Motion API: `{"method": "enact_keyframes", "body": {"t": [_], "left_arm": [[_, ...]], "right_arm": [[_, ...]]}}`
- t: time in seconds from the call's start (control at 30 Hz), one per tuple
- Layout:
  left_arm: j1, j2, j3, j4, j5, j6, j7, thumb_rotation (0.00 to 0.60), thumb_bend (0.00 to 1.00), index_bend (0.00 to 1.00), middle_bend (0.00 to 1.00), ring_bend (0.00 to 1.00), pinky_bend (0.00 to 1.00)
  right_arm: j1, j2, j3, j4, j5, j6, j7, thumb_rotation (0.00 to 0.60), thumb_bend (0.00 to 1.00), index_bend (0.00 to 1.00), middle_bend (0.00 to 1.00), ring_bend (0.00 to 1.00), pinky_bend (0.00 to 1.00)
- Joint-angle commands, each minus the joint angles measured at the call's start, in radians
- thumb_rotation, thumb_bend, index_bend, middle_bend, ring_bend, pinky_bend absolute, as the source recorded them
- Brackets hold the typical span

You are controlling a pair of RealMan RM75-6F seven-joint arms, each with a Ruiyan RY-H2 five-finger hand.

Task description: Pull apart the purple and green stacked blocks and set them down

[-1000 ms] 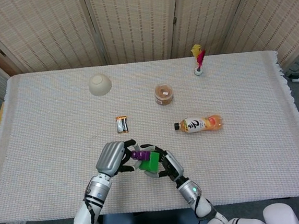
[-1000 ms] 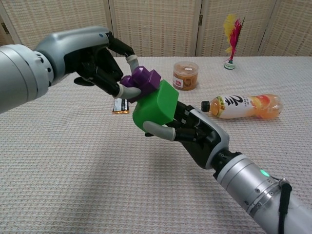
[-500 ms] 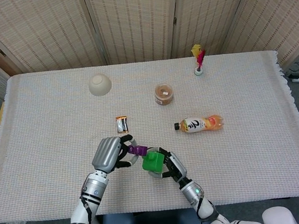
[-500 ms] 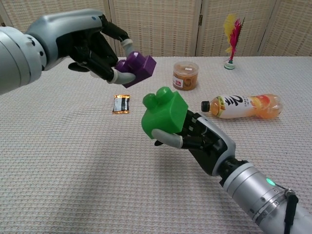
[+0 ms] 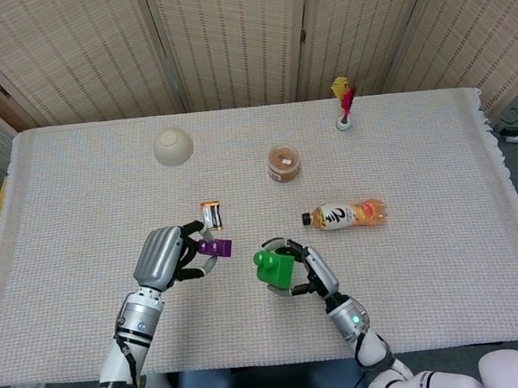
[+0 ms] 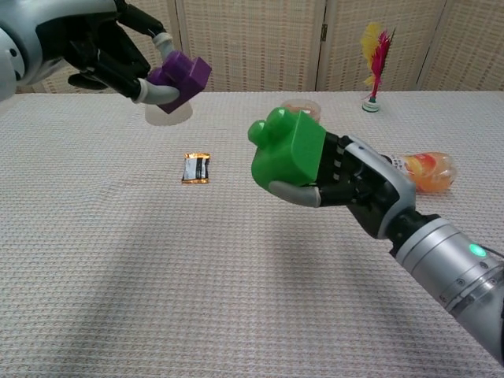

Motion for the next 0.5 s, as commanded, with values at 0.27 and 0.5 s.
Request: {"method": "enact_keyframes", "body": {"t": [0.27, 0.5], "left_arm": [[0.051, -0.001, 0.084, 0.114, 0.045, -0.032, -0.06, 0.6, 0.43, 0.82, 1.0, 1.0, 1.0], [0.068, -0.056, 0.129, 0.231, 0.084, -0.083, -0.128, 0.6, 0.43, 0.82, 1.0, 1.0, 1.0]], "right_arm": [[-0.017, 0.345, -0.024, -0.293, -0.007, -0.022, -0.58, 0.6, 0.24, 0.63, 0.28, 0.34, 0.44], [-0.043, 0.432, -0.071, -0.287, 0.026, -0.056, -0.738, 0.6, 0.24, 0.63, 0.28, 0.33, 0.44]]}}
